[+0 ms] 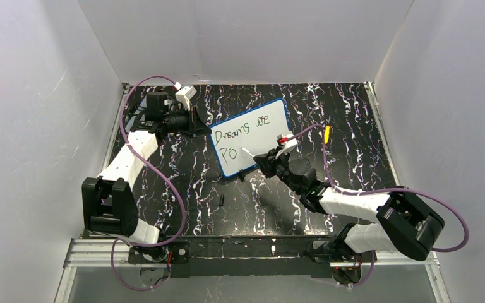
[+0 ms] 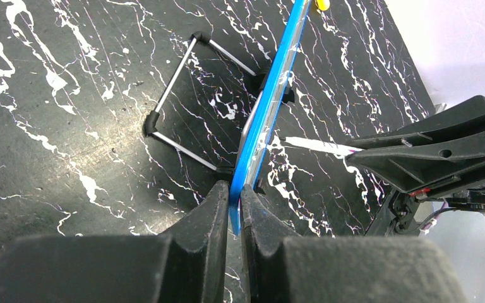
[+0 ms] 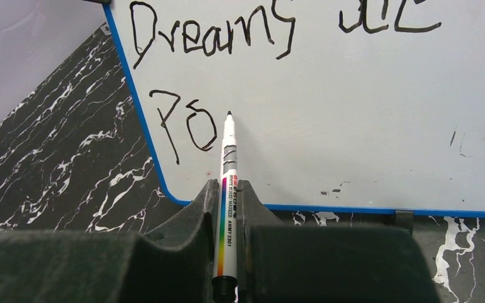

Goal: Write a sentence on the whiteboard

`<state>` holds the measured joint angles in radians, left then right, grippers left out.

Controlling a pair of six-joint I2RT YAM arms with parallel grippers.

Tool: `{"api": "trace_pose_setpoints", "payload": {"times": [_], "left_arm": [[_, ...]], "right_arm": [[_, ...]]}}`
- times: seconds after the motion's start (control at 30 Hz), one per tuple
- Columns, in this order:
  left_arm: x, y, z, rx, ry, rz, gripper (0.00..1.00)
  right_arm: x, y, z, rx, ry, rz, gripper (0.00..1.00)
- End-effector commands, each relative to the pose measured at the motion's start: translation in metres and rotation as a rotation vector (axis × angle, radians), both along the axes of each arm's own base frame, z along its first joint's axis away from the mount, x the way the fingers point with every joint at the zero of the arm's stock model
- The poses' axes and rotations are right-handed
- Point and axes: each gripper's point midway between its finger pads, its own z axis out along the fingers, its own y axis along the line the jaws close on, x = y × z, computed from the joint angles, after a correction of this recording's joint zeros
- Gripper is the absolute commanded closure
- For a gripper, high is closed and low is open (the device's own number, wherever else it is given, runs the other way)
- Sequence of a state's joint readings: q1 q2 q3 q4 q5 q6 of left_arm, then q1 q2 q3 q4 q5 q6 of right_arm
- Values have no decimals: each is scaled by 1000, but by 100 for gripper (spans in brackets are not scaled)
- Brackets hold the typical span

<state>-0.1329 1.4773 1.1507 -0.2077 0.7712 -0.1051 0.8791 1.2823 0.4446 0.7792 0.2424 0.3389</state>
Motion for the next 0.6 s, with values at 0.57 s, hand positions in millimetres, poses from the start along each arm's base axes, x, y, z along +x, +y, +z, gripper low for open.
{"api": "trace_pose_setpoints", "payload": {"times": [0.57], "left_arm": [[-10,-5,20,-32,-45,-31,100]], "right_arm": [[21,17,16,37,-67,26,99]]}}
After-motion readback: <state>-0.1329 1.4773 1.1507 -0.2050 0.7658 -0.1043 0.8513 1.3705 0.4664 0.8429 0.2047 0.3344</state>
